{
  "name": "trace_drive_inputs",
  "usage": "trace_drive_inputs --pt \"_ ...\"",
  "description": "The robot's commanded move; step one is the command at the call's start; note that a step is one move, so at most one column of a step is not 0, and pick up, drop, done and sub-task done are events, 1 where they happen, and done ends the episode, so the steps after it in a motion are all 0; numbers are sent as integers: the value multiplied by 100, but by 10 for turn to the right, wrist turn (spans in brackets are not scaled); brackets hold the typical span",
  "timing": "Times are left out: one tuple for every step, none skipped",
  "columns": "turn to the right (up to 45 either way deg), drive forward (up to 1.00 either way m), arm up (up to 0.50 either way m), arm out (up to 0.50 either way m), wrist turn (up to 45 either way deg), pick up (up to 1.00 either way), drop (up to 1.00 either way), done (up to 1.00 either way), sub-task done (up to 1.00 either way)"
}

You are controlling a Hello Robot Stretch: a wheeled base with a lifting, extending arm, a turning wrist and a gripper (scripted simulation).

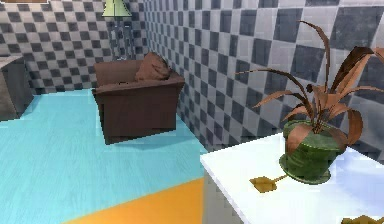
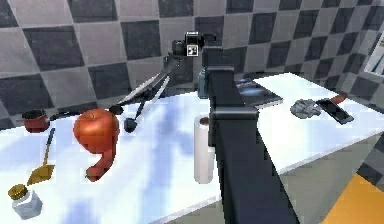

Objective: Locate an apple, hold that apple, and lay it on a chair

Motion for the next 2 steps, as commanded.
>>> trace_drive_inputs --pt "0 0 0 -48 0 0 0 0 0" --pt "-450 0 0 0 0 0 0 0 0"
